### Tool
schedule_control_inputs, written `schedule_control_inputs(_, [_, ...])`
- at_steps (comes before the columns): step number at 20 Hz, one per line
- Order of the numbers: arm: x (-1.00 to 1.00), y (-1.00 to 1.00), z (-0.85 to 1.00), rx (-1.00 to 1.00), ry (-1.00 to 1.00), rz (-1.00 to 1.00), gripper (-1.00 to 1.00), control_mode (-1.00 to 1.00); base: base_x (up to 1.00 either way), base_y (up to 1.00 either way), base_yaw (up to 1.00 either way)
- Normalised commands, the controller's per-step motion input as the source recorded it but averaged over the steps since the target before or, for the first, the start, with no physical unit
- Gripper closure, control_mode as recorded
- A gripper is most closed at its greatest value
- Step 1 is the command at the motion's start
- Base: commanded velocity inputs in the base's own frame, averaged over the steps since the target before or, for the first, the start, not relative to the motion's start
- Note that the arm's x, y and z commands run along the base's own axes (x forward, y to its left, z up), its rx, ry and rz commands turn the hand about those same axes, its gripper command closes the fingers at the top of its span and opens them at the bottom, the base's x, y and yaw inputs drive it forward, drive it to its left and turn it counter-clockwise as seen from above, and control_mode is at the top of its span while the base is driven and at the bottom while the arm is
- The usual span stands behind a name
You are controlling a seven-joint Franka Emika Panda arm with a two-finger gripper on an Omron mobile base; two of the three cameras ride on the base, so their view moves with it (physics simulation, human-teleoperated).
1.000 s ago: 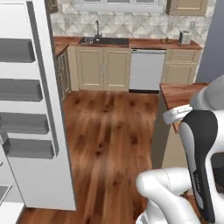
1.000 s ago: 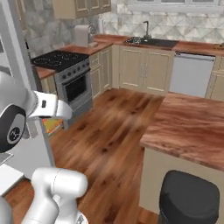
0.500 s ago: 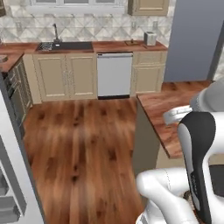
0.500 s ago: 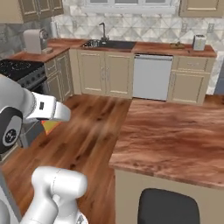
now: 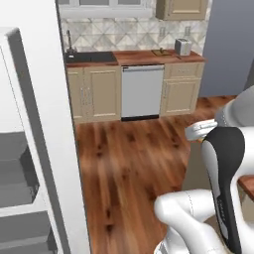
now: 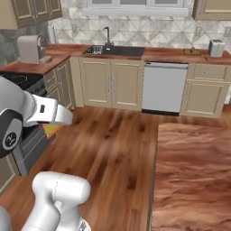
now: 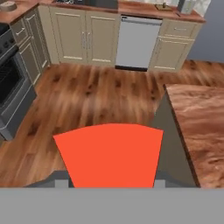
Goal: Retrieve the sausage and cheese from the fridge and place them on the cutting board on the counter.
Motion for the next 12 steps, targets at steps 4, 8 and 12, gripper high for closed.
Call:
schedule_control_inputs(4, [0.0,0.0,0.0,0.0,0.0,0.0,1.0,1.0,1.0,-0.01,-0.15])
schedule_control_inputs(8, [0.0,0.0,0.0,0.0,0.0,0.0,1.0,1.0,1.0,0.0,-0.11])
schedule_control_inputs(12, [0.0,0.0,0.0,0.0,0.0,0.0,1.0,1.0,1.0,0.0,-0.07])
